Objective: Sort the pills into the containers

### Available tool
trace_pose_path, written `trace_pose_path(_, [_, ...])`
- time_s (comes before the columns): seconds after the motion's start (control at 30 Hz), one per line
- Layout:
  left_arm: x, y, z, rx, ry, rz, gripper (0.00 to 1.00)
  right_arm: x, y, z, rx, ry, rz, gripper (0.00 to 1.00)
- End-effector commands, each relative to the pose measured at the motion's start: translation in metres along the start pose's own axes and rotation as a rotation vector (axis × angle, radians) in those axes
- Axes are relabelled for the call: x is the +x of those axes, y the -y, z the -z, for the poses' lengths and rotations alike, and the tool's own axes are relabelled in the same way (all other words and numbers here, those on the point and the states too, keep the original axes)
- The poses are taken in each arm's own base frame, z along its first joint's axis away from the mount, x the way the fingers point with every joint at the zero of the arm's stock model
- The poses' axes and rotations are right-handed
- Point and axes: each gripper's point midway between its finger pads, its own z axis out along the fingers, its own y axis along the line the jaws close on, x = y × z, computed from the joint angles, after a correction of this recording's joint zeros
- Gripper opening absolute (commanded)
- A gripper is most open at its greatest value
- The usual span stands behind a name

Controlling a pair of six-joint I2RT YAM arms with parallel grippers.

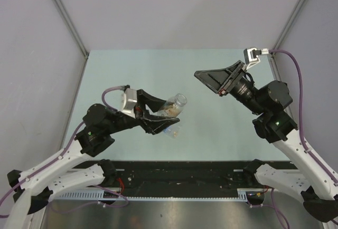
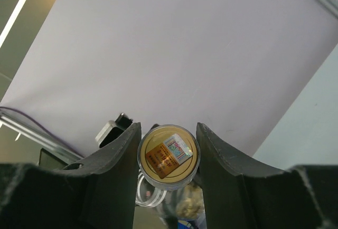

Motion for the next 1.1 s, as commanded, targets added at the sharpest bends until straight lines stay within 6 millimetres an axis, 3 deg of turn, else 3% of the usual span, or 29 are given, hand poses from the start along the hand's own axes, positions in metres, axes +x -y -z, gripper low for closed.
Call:
trace_pose_path(0.0, [-0.027, 0.006, -0.015, 0.032, 0.071, -0.016, 0.0, 0.0, -0.034, 0.004, -0.073, -0.003, 0.024, 0.0])
trace_pose_path(0.3, [-0.03, 0.001, -0.029, 0.033, 0.088, -0.009, 0.0, 0.031, -0.027, 0.001, -0.021, -0.061, 0.111, 0.0])
trace_pose_path(0.53, [-0.029, 0.002, -0.032, 0.039, 0.085, -0.003, 0.0, 0.04, -0.015, -0.001, 0.037, -0.06, 0.17, 0.0])
trace_pose_path(0.9, [-0.017, -0.005, -0.037, 0.02, 0.06, 0.019, 0.01, 0.053, -0.024, -0.001, -0.011, -0.114, 0.191, 0.0])
trace_pose_path(1.07, [-0.016, -0.008, -0.038, 0.004, 0.058, 0.023, 0.0, 0.07, -0.027, -0.002, -0.056, -0.194, 0.197, 0.0])
